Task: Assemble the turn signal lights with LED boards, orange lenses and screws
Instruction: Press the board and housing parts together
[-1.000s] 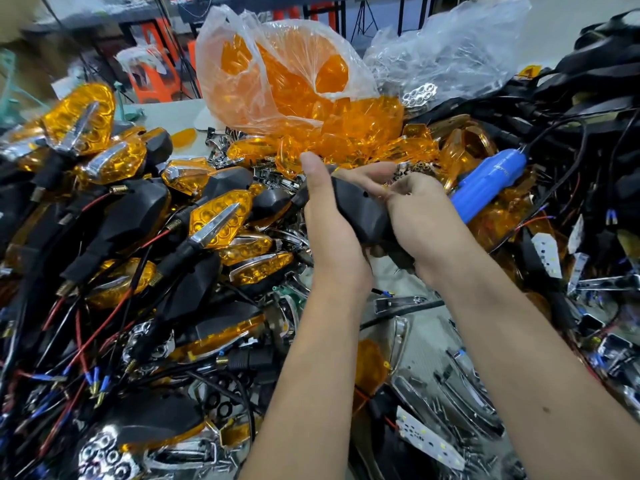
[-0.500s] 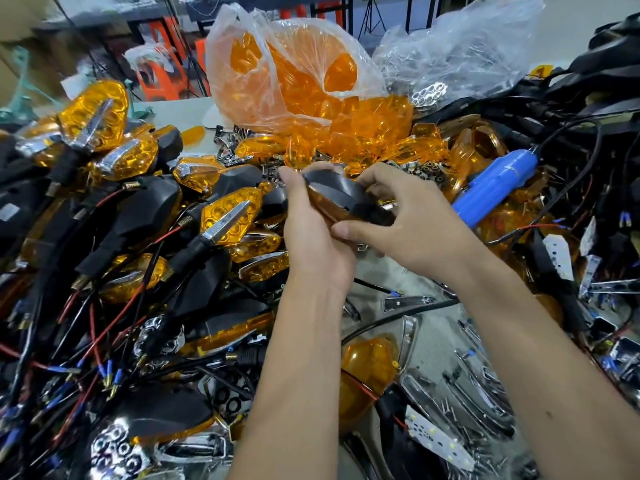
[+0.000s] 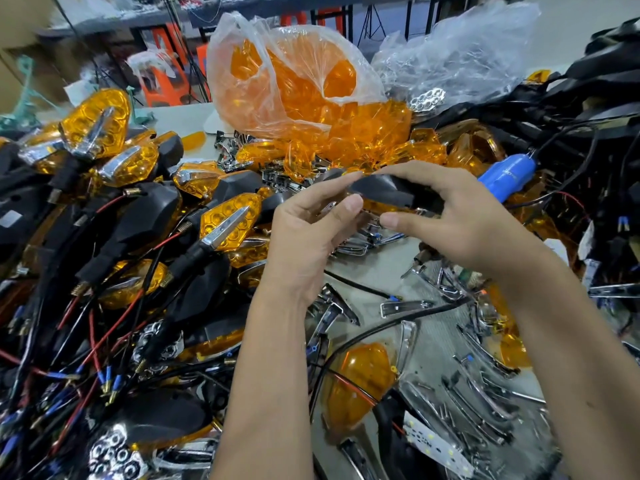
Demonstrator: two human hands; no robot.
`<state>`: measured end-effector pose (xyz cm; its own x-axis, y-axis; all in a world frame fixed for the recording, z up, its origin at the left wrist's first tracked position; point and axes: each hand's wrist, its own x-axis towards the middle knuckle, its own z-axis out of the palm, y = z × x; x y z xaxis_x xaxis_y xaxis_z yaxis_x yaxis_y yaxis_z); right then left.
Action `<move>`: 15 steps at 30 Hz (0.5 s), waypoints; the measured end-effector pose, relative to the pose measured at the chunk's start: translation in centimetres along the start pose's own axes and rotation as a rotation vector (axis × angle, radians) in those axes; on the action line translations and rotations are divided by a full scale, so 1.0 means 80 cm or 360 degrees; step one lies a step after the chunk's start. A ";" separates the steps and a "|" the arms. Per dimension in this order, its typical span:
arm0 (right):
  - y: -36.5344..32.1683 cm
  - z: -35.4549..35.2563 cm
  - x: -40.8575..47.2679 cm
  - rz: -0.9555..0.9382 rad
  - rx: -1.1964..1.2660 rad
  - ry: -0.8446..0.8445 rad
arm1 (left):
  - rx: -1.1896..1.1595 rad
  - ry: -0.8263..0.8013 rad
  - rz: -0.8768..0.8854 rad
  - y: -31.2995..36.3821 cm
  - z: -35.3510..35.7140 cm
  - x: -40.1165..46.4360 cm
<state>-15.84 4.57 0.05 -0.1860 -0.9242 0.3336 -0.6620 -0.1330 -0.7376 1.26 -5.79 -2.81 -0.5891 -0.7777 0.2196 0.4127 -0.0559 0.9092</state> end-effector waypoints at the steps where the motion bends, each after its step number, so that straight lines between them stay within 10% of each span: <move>1: -0.001 0.000 0.000 -0.0004 -0.0022 -0.0004 | 0.0019 0.0014 0.0031 0.000 0.001 0.000; 15: -0.007 0.019 -0.001 -0.0098 -0.0188 0.0326 | 0.0081 0.0152 0.0158 -0.005 0.015 0.000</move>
<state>-14.40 4.16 -0.46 -0.2780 -0.8221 0.4969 -0.7546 -0.1332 -0.6425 0.26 -5.06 -2.74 -0.4773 -0.8340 0.2768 0.4282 0.0543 0.9021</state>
